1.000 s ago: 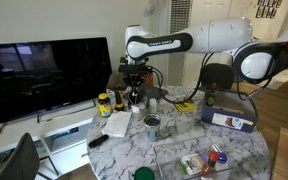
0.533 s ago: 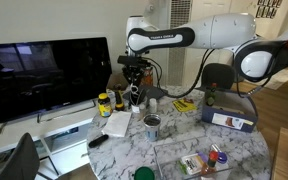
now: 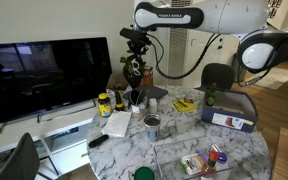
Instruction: Take the glasses out of the case and place it into the box
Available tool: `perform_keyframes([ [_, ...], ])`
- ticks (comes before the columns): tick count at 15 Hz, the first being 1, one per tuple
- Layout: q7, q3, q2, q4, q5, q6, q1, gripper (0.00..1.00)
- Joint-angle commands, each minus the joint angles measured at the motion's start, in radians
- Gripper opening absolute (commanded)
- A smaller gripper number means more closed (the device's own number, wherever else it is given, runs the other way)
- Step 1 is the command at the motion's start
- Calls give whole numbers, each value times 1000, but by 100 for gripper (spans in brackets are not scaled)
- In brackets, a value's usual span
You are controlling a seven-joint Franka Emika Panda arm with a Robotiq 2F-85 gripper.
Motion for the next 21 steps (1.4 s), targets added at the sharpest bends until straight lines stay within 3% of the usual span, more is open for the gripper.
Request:
perform_keyframes([
  [1,121,-39,-65,-31,-19,-130,-22,3],
  [5,163,-67,-58,0,-8,-355,-62,3],
  [11,80,42,-36,-4,138,-596,-142,3],
  [12,98,16,-56,-27,83,-532,-119,11],
  [16,94,37,-50,-30,110,-561,-136,11],
  [17,94,38,-50,-30,111,-561,-136,3],
  [21,18,40,-66,-78,93,-740,-145,3],
])
